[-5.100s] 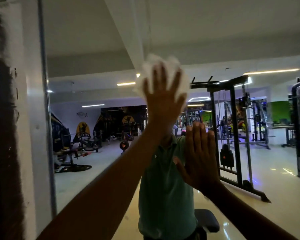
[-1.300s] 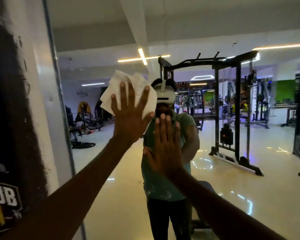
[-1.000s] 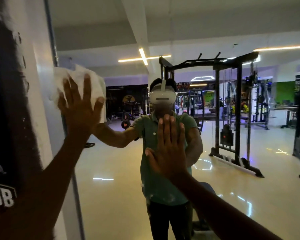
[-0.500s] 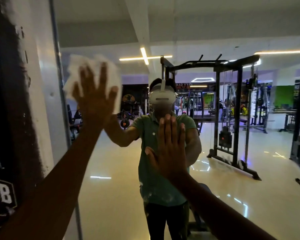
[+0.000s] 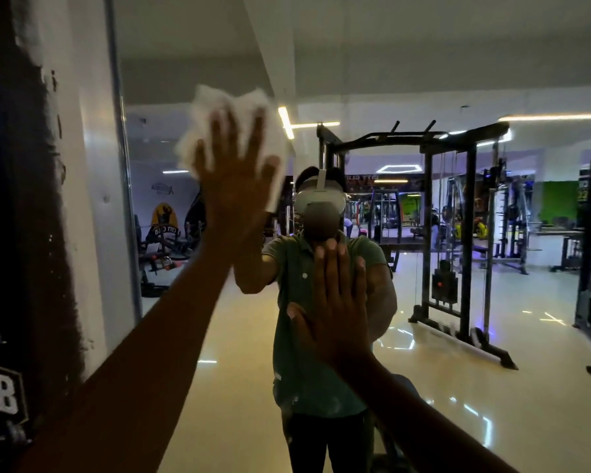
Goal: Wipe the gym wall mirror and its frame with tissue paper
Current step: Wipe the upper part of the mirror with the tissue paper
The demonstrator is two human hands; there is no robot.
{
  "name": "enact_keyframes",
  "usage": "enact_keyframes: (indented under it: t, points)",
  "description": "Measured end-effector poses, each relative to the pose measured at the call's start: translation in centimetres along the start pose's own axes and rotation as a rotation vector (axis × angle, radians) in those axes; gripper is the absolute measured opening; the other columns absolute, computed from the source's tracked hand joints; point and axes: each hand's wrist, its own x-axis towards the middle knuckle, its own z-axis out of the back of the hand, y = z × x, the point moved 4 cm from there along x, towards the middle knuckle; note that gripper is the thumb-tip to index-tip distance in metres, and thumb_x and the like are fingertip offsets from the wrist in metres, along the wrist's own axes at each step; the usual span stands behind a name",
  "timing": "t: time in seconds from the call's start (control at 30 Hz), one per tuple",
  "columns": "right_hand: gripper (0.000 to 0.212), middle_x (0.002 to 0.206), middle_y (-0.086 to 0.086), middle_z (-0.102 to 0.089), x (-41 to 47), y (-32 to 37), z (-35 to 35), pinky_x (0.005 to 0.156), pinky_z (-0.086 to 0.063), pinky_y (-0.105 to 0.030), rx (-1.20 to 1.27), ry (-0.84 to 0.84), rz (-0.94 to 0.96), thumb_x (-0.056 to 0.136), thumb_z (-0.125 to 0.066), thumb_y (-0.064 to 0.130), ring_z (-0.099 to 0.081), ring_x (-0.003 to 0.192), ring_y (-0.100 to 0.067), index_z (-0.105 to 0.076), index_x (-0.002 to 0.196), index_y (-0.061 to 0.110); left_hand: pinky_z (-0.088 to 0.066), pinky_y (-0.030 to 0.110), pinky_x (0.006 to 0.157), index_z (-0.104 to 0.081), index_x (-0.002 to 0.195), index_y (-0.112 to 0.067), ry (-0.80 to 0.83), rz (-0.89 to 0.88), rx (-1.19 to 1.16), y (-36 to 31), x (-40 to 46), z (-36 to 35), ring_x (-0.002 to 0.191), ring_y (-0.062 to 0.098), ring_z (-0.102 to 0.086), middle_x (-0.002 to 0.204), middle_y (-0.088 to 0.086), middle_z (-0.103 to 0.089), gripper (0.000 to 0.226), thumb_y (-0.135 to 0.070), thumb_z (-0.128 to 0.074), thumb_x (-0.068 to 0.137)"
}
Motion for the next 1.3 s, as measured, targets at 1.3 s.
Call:
enact_keyframes:
  t: [1.3]
  points:
    - [0.091,0.171,-0.025,-0.005,-4.8,2.6,-0.5,0.129,-0.004,-0.06,0.05,0.123,0.065,0.1,-0.042,0.059,-0.003,0.16,-0.041,-0.016,0.162,-0.003,-0.02,0.07,0.119,-0.013,0.166,-0.017,0.088,0.356,-0.054,5.7,-20.8,-2.2,0.156,0.046,-0.01,0.169,0.025,-0.011,0.068,-0.054,-0.023,0.11]
